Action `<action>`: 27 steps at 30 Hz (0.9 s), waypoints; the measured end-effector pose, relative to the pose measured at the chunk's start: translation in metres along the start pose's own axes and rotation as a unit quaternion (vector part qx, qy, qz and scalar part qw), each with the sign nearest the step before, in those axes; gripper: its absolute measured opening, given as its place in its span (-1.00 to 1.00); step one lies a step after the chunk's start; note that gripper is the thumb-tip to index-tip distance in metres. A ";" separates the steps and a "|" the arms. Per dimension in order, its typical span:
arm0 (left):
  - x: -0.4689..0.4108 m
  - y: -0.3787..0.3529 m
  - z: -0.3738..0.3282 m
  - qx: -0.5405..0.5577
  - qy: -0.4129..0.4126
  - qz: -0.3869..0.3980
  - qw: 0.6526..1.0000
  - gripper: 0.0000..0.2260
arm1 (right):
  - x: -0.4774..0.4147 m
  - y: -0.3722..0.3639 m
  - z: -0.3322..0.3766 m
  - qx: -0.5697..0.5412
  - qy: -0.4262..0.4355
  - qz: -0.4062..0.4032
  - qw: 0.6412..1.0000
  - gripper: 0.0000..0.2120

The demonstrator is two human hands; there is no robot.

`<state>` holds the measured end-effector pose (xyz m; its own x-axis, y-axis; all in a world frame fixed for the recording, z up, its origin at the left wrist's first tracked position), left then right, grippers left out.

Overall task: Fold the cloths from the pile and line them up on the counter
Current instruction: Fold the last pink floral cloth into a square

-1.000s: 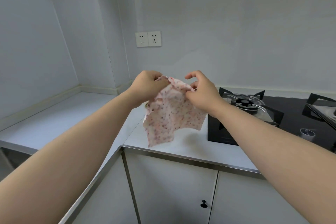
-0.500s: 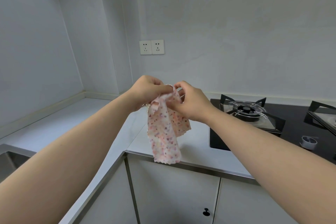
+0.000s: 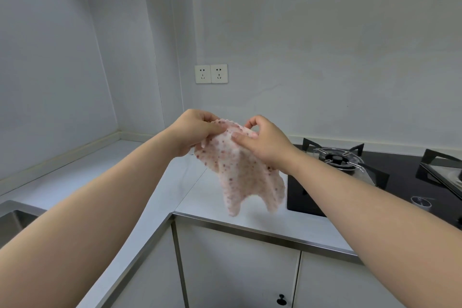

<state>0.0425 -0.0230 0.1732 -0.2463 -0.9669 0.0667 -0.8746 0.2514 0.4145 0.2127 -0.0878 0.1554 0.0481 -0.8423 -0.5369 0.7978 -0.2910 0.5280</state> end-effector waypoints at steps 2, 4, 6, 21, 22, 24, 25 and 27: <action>0.003 -0.001 -0.005 0.001 -0.010 -0.021 1.000 -0.83 | 0.000 0.003 0.004 0.044 0.022 -0.001 0.999 -0.70; 0.006 -0.001 -0.010 -0.009 -0.022 -0.044 0.999 -0.82 | -0.001 0.007 0.007 0.069 0.036 -0.007 0.997 -0.75; 0.006 -0.001 -0.014 -0.023 -0.025 -0.054 0.998 -0.85 | 0.000 0.012 0.007 0.092 0.045 -0.015 0.995 -0.78; 0.001 0.020 0.018 -0.202 -0.074 -0.179 0.960 -0.78 | 0.002 0.016 -0.053 0.338 -0.077 0.195 0.918 -0.84; -0.002 0.024 0.024 -0.184 -0.062 -0.175 0.965 -0.72 | 0.001 0.018 -0.057 0.325 -0.084 0.188 0.923 -0.79; -0.009 0.029 0.036 -0.117 -0.027 -0.133 0.984 -0.68 | 0.000 0.024 -0.061 0.263 -0.096 0.150 0.948 -0.75; -0.011 0.030 0.039 -0.077 -0.014 -0.104 0.991 -0.69 | -0.001 0.027 -0.063 0.221 -0.100 0.122 0.963 -0.77; -0.013 0.031 0.044 -0.011 0.004 -0.053 0.999 -0.79 | -0.004 0.032 -0.066 0.125 -0.109 0.074 0.983 -0.80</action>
<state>0.0002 -0.0010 0.1450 -0.1488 -0.9885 0.0287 -0.8867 0.1462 0.4386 0.2781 -0.0639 0.1309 0.0011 -0.9528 -0.3037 0.6175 -0.2382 0.7496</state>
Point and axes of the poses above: each hand's wrist, its own x-axis away from the middle knuckle, its own y-axis out of the back of the hand, z = x × y, the point moved 6 cm from there along -x, towards the middle knuckle, and after that the axes turned 14 degrees about y, right-handed, at the moved point
